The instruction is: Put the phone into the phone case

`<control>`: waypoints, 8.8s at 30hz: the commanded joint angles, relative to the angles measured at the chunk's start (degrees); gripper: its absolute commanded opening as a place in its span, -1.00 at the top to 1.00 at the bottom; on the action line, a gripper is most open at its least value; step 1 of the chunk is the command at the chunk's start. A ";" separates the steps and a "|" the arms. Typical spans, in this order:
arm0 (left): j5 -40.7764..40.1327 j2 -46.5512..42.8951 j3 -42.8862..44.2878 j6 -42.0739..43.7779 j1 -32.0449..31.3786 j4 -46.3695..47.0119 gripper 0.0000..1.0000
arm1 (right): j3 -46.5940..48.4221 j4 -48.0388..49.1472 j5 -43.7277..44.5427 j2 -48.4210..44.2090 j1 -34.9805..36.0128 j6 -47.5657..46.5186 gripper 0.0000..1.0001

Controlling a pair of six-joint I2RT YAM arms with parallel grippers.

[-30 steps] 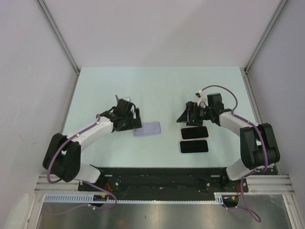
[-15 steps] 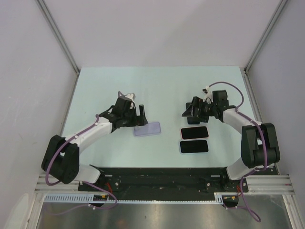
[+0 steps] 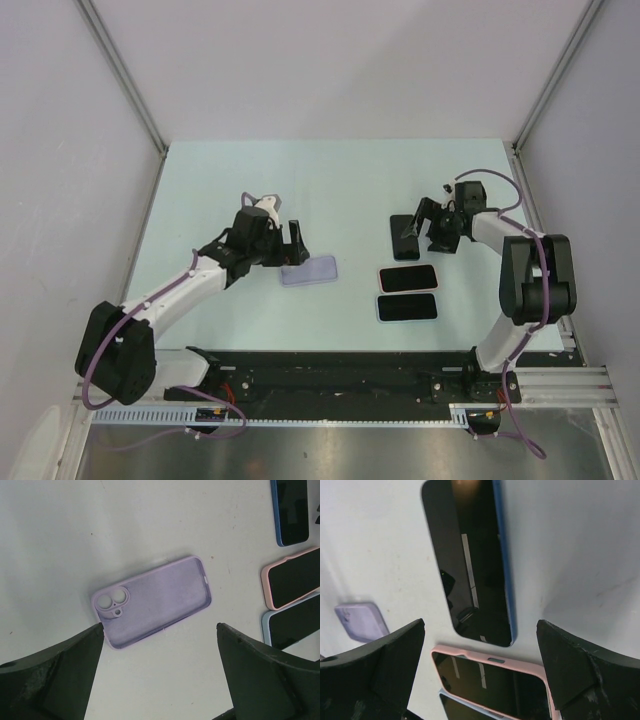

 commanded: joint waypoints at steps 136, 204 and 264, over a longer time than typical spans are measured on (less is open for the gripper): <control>18.42 33.52 35.72 3.67 -3.37 4.68 1.00 | 2.98 0.30 -11.78 3.66 9.27 0.05 -0.42; 40.73 -7.98 -2.86 -22.96 15.79 43.80 -0.34 | -0.01 48.42 -26.82 -11.19 22.02 29.51 1.00; -2.78 5.47 5.92 4.64 8.41 -8.06 -0.66 | 11.24 13.47 -25.41 8.04 23.33 16.13 1.00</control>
